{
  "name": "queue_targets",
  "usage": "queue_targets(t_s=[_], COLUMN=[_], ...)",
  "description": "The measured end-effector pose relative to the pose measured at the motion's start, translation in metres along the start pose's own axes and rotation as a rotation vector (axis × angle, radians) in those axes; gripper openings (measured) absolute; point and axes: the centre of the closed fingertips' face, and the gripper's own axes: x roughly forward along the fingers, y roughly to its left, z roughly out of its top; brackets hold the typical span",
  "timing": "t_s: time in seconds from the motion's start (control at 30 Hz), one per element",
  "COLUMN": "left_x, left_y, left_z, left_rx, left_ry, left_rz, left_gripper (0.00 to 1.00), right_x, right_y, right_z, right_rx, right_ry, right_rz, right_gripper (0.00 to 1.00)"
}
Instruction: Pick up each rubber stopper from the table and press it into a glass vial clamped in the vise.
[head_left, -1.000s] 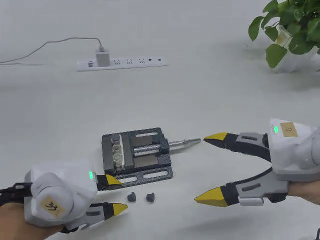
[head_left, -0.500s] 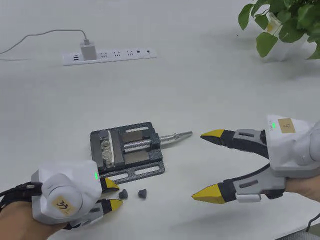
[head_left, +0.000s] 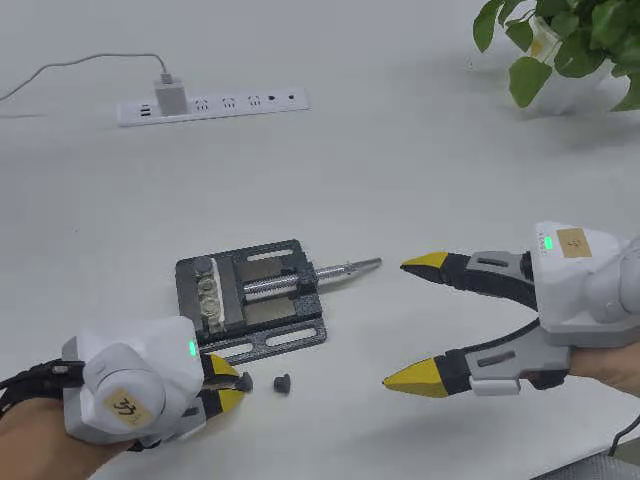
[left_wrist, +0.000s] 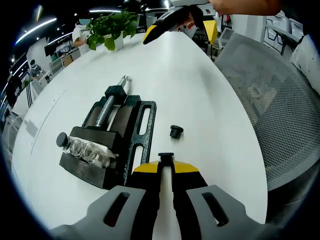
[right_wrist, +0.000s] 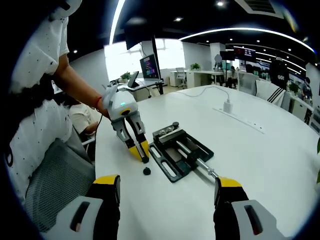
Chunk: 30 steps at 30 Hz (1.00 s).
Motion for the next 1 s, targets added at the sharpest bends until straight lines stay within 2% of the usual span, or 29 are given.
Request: queue_targets(t_s=[0.53, 0.7, 0.77, 0.83, 0.9, 1.0], left_x=[0.000, -0.010, -0.016, -0.022, -0.030, -0.041], left_y=[0.002, 0.004, 0.004, 0.006, 0.006, 0.005], left_z=[0.002, 0.017, 0.026, 0.034, 0.045, 0.059], left_rx=[-0.007, -0.071, -0.103, -0.121, -0.158, -0.184], left_ry=[-0.010, -0.085, -0.127, -0.158, -0.211, -0.269], left_rz=[0.011, 0.019, 0.023, 0.032, 0.031, 0.040], left_gripper=[0.04, 0.04, 0.04, 0.04, 0.04, 0.04], right_x=[0.002, 0.005, 0.007, 0.008, 0.010, 0.012], right_y=[0.003, 0.008, 0.012, 0.015, 0.018, 0.025], right_z=[0.004, 0.010, 0.014, 0.012, 0.013, 0.028], right_rx=[0.010, 0.005, -0.003, 0.009, 0.008, -0.006], right_ry=[0.012, 0.032, 0.050, 0.103, 0.140, 0.111], right_rz=[0.006, 0.019, 0.031, 0.044, 0.057, 0.081], right_gripper=[0.74, 0.71, 0.68, 0.66, 0.63, 0.64])
